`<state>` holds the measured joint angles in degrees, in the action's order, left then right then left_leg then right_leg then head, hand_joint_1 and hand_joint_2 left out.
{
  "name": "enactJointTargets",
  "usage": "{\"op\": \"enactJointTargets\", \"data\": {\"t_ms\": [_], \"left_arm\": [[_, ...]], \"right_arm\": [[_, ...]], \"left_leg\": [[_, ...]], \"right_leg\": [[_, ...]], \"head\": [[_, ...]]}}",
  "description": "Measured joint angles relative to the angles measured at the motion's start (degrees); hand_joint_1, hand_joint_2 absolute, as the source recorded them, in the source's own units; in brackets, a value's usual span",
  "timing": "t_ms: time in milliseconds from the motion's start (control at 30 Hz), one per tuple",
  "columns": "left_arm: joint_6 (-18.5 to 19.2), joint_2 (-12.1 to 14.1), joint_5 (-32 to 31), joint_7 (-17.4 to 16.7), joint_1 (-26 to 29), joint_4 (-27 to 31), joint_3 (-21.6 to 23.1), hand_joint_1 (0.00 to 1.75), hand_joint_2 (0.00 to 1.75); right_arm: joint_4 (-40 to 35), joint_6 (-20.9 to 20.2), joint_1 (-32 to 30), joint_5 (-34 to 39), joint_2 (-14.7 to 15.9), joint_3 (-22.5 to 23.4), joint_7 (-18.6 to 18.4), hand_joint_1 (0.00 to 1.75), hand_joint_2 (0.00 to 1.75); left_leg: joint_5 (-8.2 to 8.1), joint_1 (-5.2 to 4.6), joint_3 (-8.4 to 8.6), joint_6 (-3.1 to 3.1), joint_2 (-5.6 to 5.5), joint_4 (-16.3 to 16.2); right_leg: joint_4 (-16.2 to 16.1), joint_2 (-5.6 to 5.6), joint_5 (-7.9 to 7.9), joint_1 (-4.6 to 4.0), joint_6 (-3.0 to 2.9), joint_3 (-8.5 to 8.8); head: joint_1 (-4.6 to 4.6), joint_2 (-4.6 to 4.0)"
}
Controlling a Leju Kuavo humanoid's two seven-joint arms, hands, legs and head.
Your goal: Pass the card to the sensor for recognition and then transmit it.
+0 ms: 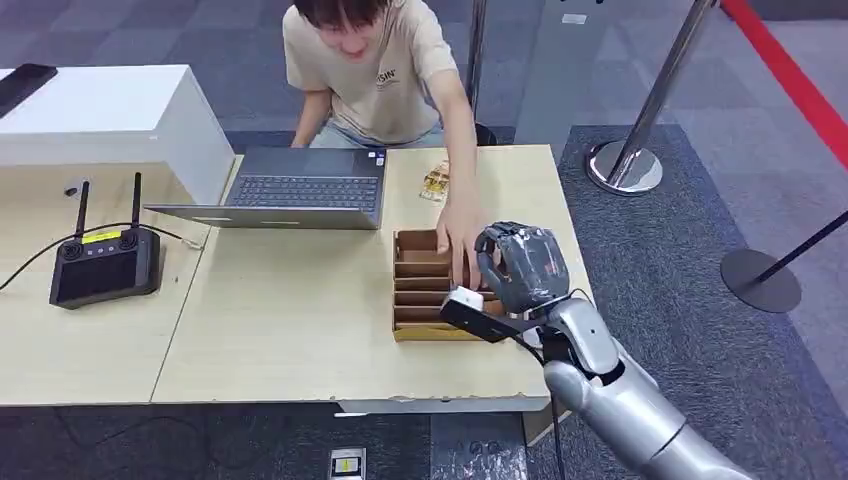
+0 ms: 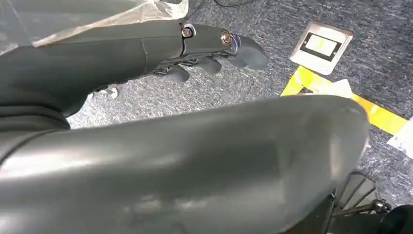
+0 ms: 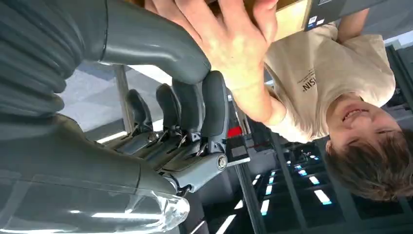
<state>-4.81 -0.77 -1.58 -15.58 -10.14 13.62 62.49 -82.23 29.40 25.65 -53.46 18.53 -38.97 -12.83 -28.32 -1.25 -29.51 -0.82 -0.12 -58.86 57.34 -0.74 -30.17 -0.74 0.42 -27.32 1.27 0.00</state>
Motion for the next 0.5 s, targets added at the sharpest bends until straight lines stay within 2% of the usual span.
{"op": "enactJointTargets", "data": {"t_ms": [300,367,467,500], "left_arm": [[0.0,0.0,0.0,0.0,0.0,0.0,0.0,0.0,0.0],[0.0,0.0,0.0,0.0,0.0,0.0,0.0,0.0,0.0],[0.0,0.0,-0.1,-0.1,0.0,0.0,0.0,0.0,0.0],[0.0,0.0,-0.1,-0.2,0.0,0.0,0.0,0.0,0.0]], "right_arm": [[0.0,0.0,-0.1,0.1,0.1,0.0,0.0,1.26,1.75],[0.0,-0.1,-0.1,0.1,0.1,0.0,0.0,1.17,1.75],[0.1,-0.6,-0.2,-0.2,0.2,0.0,0.0,0.79,1.75],[0.1,-0.6,-0.3,-0.4,0.2,0.0,0.0,0.79,1.75]], "left_leg": [[0.0,0.0,0.0,0.0,0.0,0.0],[0.0,0.0,0.0,0.0,0.0,0.0],[0.0,0.0,0.0,0.0,0.0,0.0],[0.0,0.0,0.0,0.0,0.0,0.0]], "right_leg": [[0.0,0.0,0.0,0.0,0.0,0.0],[0.0,0.0,0.0,0.0,0.0,-0.01],[0.0,0.0,0.0,0.0,0.0,-0.01],[0.0,0.0,0.0,0.0,0.0,-0.01]], "head": [[0.0,0.0],[0.0,0.0],[0.0,0.0],[0.0,0.0]]}}
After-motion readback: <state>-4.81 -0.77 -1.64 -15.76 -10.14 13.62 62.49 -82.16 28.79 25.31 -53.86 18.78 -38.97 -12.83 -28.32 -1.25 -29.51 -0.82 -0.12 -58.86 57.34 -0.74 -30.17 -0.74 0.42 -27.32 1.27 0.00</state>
